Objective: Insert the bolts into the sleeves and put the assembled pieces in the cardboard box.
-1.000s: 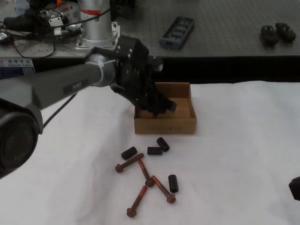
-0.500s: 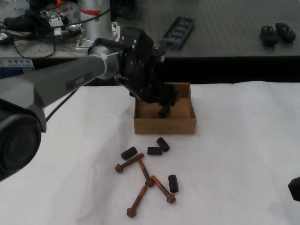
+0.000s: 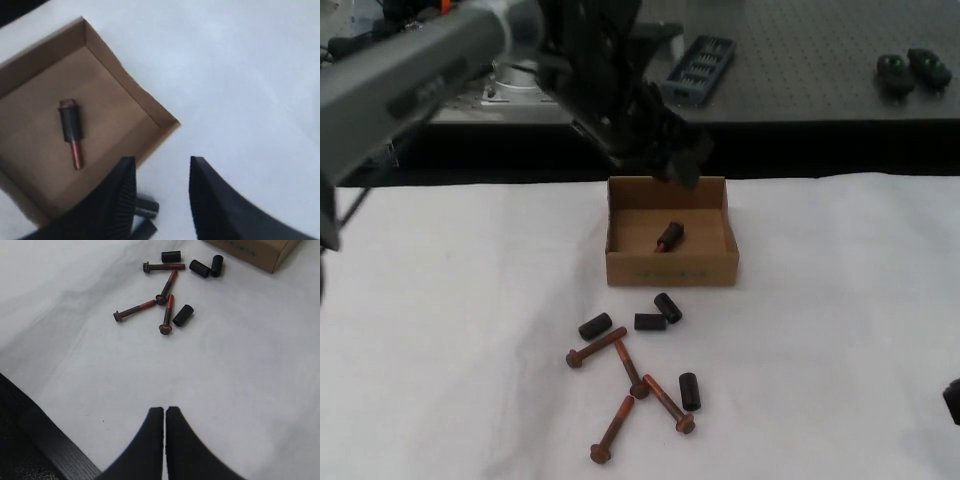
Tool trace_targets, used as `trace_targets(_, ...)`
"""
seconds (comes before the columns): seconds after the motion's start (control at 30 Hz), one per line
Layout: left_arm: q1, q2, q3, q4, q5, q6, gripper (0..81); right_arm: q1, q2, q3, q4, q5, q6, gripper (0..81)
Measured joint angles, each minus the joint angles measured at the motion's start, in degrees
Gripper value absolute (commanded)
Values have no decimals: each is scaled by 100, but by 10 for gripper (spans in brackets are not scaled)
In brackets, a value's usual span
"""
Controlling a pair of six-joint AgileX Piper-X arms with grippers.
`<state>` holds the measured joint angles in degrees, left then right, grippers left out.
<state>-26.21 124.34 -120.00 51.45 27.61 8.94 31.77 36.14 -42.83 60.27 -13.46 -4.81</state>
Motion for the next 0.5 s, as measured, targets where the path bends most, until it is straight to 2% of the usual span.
trace_targets(0.2, 171, -537, 43, 958, 213, 418, 239, 0, -346, 0, 69, 180, 144, 17)
trace_targets(0.27, 239, -1042, 261, 1021, 215, 463, 239, 0, -591, 39, 74, 254, 258, 17)
trace_targets(0.33, 237, -1738, 620, 1054, 215, 482, 239, 0, -715, 120, 74, 250, 390, 17)
trace_targets(0.43, 237, -2070, 1360, 1048, 220, 498, 239, 0, -836, 311, 74, 250, 481, 17)
trace_targets(0.5, 226, -2966, 2227, 983, 220, 498, 239, 0, -902, 441, 74, 250, 481, 17)
